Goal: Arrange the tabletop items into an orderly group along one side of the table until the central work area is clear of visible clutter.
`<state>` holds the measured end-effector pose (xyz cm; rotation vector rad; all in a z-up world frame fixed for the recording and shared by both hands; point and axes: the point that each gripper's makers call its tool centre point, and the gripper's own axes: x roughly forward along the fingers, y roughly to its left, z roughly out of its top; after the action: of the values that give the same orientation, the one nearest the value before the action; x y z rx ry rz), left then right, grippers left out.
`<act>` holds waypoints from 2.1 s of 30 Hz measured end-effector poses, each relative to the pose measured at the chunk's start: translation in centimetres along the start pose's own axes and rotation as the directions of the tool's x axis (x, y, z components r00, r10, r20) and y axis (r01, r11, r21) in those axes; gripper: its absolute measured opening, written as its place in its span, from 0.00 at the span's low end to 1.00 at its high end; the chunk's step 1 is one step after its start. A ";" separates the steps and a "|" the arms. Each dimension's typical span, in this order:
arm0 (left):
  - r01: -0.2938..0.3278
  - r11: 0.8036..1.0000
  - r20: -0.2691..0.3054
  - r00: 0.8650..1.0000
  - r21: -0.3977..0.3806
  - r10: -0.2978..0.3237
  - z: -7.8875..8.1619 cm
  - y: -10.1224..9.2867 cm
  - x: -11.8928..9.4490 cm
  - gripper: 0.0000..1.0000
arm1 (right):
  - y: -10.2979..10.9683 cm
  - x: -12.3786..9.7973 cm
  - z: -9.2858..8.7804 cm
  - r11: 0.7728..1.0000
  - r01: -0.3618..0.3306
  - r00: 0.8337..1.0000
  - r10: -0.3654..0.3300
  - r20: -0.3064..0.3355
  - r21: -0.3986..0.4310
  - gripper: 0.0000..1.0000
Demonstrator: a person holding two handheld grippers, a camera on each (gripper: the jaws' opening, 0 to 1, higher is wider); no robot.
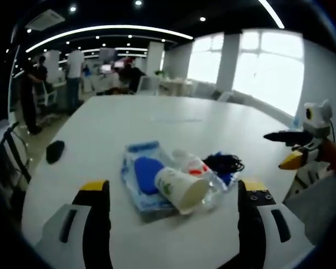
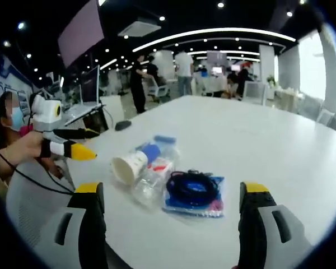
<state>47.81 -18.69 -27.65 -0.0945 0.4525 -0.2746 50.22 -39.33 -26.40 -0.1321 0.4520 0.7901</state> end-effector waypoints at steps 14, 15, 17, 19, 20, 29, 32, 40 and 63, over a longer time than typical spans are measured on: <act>0.011 1.000 -0.007 1.000 0.000 -0.011 -0.2 -0.1 0.2 0.90 | -0.5 2.3 0.5 0.989 -0.052 0.999 0.052 -0.005 -0.141 0.86; 0.013 1.000 -0.008 1.000 0.001 -0.013 -0.2 -0.1 0.3 0.90 | -0.5 2.4 0.5 0.989 -0.058 0.998 0.058 -0.004 -0.134 0.86; 0.011 1.000 -0.014 1.000 0.005 -0.011 -0.3 -0.1 0.3 0.89 | -0.5 2.7 0.6 0.990 -0.069 0.998 0.069 -0.003 -0.121 0.86; 0.002 1.000 -0.020 1.000 0.007 -0.002 -0.5 0.1 0.2 0.88 | -0.5 2.9 0.5 0.990 -0.071 0.997 0.070 -0.008 -0.121 0.86; 0.000 1.000 -0.024 1.000 0.009 0.000 -0.6 0.2 0.2 0.87 | -0.4 3.0 0.4 0.990 -0.074 0.997 0.073 -0.013 -0.122 0.86; 0.012 1.000 -0.066 0.998 0.029 -0.010 -1.5 -0.2 0.6 0.80 | 0.1 3.3 0.1 0.993 -0.085 0.996 0.084 -0.005 -0.084 0.88; 0.027 0.998 -0.132 0.991 0.059 -0.019 -2.7 -0.6 0.7 0.77 | 0.1 3.1 0.1 0.994 -0.085 0.996 0.085 0.000 -0.070 0.90; 0.046 0.996 -0.147 0.988 0.074 -0.035 -2.1 -0.9 1.6 0.69 | 0.7 2.7 0.1 0.995 -0.098 0.995 0.098 0.010 -0.026 0.98; 0.073 0.976 -0.285 0.959 0.208 -0.011 -4.1 0.3 4.7 0.38 | 1.1 2.8 -1.2 0.997 -0.080 0.997 0.080 -0.002 0.017 0.99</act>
<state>50.13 -19.81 -33.33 0.1507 0.7019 -0.3801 50.75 -37.12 -28.62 -0.0995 0.4686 0.8644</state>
